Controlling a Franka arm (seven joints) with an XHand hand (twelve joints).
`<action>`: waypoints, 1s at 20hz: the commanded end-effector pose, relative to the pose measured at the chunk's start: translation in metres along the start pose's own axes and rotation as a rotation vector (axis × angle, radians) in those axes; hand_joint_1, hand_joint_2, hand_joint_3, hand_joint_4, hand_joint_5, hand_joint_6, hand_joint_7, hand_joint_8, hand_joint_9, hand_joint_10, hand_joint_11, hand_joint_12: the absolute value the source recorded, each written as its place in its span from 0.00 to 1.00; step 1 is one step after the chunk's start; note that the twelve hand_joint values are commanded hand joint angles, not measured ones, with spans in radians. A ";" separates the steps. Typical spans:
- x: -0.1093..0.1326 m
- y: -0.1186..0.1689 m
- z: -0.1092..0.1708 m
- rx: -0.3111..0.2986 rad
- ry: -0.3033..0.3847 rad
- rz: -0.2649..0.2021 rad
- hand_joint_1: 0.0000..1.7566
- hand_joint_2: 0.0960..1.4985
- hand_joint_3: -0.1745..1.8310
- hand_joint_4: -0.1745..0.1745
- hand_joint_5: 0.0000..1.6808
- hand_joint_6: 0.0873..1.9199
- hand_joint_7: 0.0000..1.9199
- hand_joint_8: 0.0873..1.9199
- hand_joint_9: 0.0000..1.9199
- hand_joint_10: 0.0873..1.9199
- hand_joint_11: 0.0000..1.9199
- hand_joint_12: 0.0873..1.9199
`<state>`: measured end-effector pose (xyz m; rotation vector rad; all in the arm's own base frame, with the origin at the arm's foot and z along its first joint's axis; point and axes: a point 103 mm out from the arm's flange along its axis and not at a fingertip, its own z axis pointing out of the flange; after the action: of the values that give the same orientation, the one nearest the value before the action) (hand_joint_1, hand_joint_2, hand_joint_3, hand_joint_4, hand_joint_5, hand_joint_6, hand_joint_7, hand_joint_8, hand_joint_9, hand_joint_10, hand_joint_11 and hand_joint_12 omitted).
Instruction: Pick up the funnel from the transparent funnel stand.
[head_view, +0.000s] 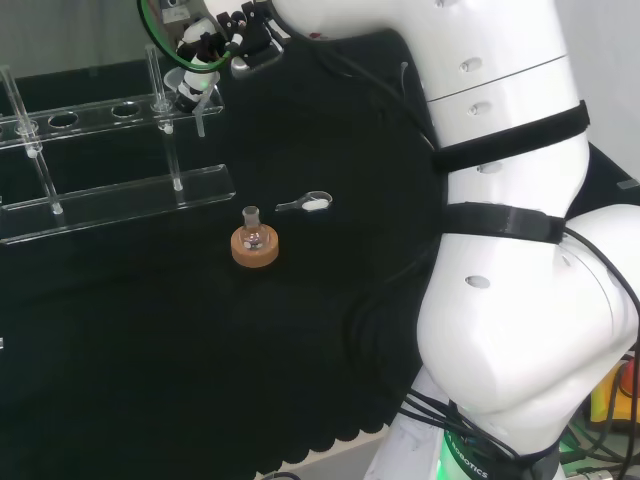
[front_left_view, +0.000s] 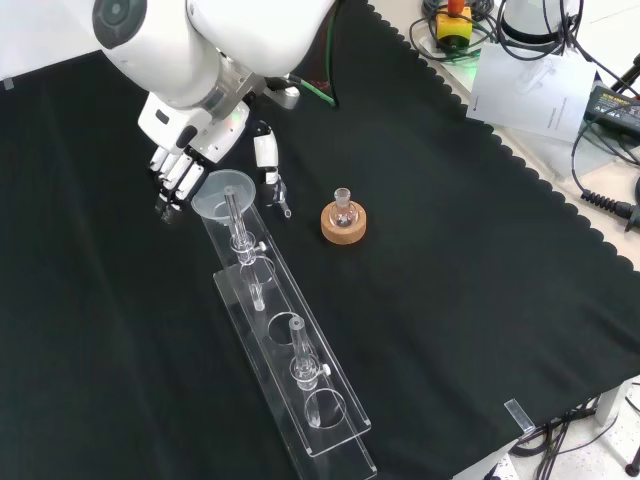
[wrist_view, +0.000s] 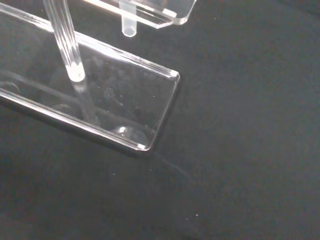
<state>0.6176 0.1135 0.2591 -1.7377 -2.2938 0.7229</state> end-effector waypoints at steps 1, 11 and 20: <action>0.000 -0.002 -0.003 0.000 -0.065 0.004 0.31 0.50 0.16 0.34 0.04 0.00 0.00 0.26 0.13 0.38 0.08 0.76; 0.004 -0.003 -0.010 -0.027 -0.112 0.007 0.34 0.50 0.20 0.31 0.12 0.00 0.21 0.35 0.36 0.30 0.10 0.73; 0.004 -0.009 -0.020 -0.083 -0.187 0.037 0.36 0.50 0.24 0.36 0.28 0.00 0.29 0.37 0.43 0.30 0.12 0.72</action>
<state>0.6184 0.1207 0.2724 -1.7864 -2.4085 0.8362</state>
